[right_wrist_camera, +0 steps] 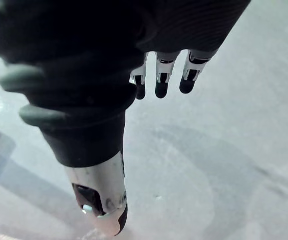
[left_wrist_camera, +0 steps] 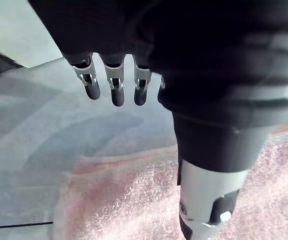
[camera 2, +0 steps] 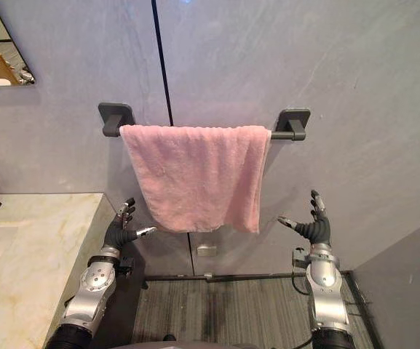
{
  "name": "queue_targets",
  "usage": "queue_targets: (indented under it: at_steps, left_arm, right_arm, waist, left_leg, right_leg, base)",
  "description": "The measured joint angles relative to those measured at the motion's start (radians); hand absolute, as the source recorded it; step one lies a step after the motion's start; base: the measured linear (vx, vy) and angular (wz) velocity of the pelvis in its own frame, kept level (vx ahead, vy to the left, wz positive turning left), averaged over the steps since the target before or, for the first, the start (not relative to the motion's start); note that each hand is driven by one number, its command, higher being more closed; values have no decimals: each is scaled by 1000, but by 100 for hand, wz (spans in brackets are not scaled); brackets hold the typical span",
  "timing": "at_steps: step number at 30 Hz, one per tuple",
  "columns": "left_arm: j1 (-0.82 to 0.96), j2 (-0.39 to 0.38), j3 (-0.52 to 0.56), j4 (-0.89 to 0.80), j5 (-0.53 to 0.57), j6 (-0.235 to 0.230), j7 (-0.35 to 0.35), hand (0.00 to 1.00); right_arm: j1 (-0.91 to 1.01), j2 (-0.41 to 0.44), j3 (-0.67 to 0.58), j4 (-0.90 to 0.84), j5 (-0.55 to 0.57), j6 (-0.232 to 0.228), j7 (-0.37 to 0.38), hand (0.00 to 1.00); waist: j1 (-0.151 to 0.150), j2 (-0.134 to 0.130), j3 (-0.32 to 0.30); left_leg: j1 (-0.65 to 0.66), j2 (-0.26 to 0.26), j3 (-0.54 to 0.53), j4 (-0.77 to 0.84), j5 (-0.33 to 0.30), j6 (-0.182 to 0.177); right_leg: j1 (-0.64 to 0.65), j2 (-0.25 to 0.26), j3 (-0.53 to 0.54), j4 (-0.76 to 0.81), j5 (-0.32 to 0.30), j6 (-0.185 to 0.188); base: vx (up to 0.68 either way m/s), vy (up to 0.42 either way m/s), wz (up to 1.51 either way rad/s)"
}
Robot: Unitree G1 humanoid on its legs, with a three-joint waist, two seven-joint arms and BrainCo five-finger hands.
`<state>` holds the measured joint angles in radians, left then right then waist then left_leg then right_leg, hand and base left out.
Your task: Organize washtable
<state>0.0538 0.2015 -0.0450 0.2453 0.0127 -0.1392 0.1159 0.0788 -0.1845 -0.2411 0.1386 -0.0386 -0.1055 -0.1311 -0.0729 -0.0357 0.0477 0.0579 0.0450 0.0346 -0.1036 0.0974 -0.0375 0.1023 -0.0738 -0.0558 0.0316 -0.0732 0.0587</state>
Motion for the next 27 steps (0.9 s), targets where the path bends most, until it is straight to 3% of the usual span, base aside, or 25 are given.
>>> queue_targets:
  at_steps: [5, 11, 20, 27]
  left_arm:
    - [38, -6, 28, -1, 0, 1, -1, 0]
    - [109, -20, 66, 26, 0, 6, -4, 0]
    - [203, -26, 120, 360, 41, 36, -42, 0]
    - [215, -46, 148, 545, 82, 49, -49, 0]
  right_arm:
    - [42, 26, -55, 7, 33, 0, 0, 0]
    - [68, 30, -79, 141, 16, 5, 1, 0]
    - [106, 26, -58, 462, -129, 37, 39, 0]
    - [109, 24, -13, 635, -167, 43, 50, 0]
  waist:
    - [-6, 6, 4]
    - [-18, 11, 14]
    - [-4, 21, 20]
    - [8, 23, 22]
  left_leg:
    - [1, 4, 1, 0, -2, -3]
    - [11, 3, 1, 0, -4, -5]
    - [26, 6, 15, 0, -22, -14]
    - [58, 5, 35, 0, -40, -16]
  right_leg:
    - [1, 4, 0, -1, 1, -1]
    - [15, 4, -2, -6, 0, -1]
    - [17, 5, 10, 2, -14, 1]
    - [32, 3, 29, 22, -34, 0]
  base:
    - [0, 0, 0]
    - [0, 0, 0]
    - [3, -9, -3]
    - [13, -9, -8]
